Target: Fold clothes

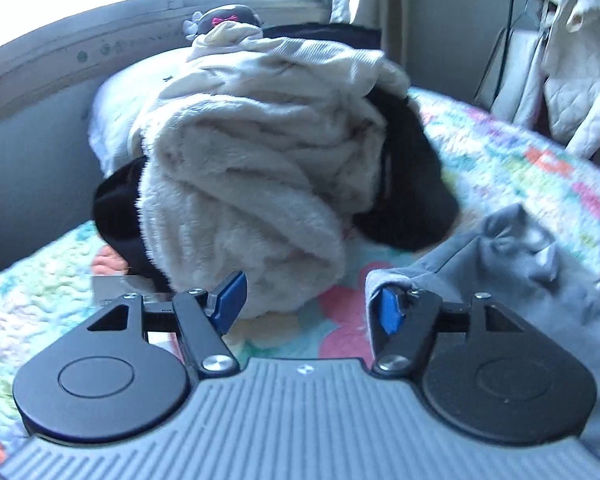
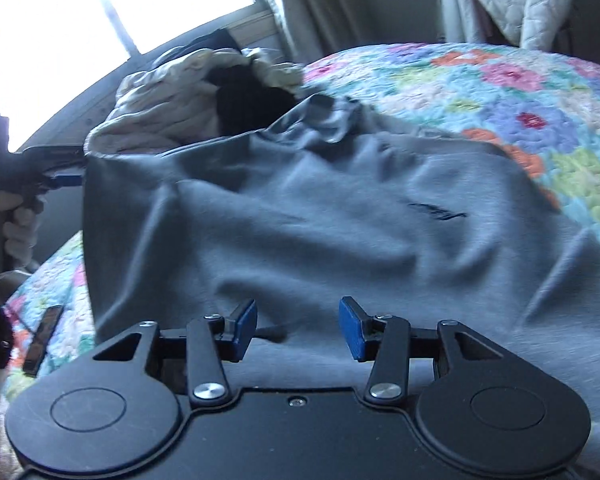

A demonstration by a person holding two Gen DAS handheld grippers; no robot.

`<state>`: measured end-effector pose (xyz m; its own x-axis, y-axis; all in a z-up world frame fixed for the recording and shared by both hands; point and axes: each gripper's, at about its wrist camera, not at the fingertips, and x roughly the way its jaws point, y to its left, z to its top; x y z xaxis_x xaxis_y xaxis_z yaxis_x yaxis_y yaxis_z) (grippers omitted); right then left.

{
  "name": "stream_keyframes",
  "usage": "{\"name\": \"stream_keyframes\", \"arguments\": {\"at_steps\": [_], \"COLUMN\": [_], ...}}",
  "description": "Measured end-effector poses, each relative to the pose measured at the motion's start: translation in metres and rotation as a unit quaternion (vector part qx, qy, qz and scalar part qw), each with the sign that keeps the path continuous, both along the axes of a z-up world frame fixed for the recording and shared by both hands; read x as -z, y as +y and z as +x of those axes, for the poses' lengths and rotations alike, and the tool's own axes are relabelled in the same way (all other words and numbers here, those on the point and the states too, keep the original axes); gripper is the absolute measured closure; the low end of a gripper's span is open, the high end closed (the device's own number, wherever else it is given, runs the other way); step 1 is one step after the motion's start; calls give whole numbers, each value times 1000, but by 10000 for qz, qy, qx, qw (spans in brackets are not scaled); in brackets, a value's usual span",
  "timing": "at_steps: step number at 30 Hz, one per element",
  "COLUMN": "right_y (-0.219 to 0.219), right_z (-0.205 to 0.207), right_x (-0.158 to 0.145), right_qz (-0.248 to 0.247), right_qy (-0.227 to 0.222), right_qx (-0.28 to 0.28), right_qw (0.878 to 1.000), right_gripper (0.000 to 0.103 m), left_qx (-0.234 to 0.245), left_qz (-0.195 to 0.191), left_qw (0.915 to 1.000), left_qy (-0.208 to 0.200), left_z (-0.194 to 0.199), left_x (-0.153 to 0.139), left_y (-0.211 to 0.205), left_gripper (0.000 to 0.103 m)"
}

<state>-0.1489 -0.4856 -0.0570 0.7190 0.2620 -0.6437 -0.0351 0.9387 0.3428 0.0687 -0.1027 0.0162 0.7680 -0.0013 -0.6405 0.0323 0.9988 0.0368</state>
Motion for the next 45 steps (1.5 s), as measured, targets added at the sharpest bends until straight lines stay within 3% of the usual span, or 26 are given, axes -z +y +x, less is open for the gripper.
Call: {"name": "stream_keyframes", "arguments": {"at_steps": [4,6,7,9,10,11,13,14,15,18,22,25,26,29,31,34,35,36,37,38,40,41,43,45], "right_y": [-13,-11,-9,-4,-1,3,11,15,19,20,11,5,3,-6,-12,-22,-25,-28,-30,-32,-35,-36,-38,-40], "right_z": [8,12,15,21,23,25,27,27,25,26,28,26,25,18,14,8,8,8,8,8,9,9,10,12], "right_x": [-3,-3,-2,1,3,4,6,6,5,2,-7,-11,-11,-8,-7,-5,-5,-4,-4,-4,-4,-3,-2,0], "right_qz": [-69,-98,-92,-79,-70,-62,-61,-53,-56,-10,39,28,26,-22,-68,-146,-186,-227,-279,-327,-399,-423,-454,-473], "right_qy": [-5,1,24,70,100,132,146,128,82,-63,-190,-240,-237,-123,-49,59,85,102,108,113,131,141,170,202], "right_qx": [122,90,57,-9,-45,-85,-178,-213,-201,34,441,596,630,704,757,842,874,896,922,942,956,956,947,948], "right_qw": [9999,9999,9999,9999,9999,9999,9997,9997,9997,10000,9988,9979,9977,9974,9971,9963,9960,9957,9953,9950,9945,9944,9943,9942], "right_gripper": [52,52,52,52,52,52,52,52,52,52,52,52,52,52,52,52,52,52,52,52,52,52,52,52], "left_qx": [-150,1,130,353,194,106,168,128,90,491,1296,1841,2015,2405,2633,2785,2783,2677,2513,2308,1780,1438,676,-40], "left_qz": [-20,-489,-933,-2129,-2168,-1771,-670,-474,-599,-1373,-1039,-1127,-927,160,1100,2423,2732,2917,2939,2712,1824,1470,870,457], "left_qw": [9996,9958,9882,9475,9418,9516,9771,9837,9884,9870,9861,9761,9748,9699,9561,9244,9158,9134,9181,9317,9661,9780,9936,9989], "left_qy": [239,778,1206,2360,2561,2511,2014,1729,1394,670,-3,-262,-223,-340,-669,-957,-959,-948,-869,-719,-412,-342,-240,-67], "left_z": [-13,-5,4,23,24,22,8,0,-8,-16,-5,17,29,52,58,67,74,83,95,111,147,163,194,219], "left_x": [11,27,39,75,83,84,70,61,50,21,4,20,30,59,80,112,121,128,130,128,114,106,95,92], "left_y": [20,39,49,73,79,80,70,69,70,56,-27,-96,-121,-195,-238,-289,-297,-300,-297,-286,-250,-232,-191,-154], "left_gripper": [20,16,15,19,22,24,24,24,25,28,27,21,21,21,21,21,31,67,89,100,102,102,103,103]}}
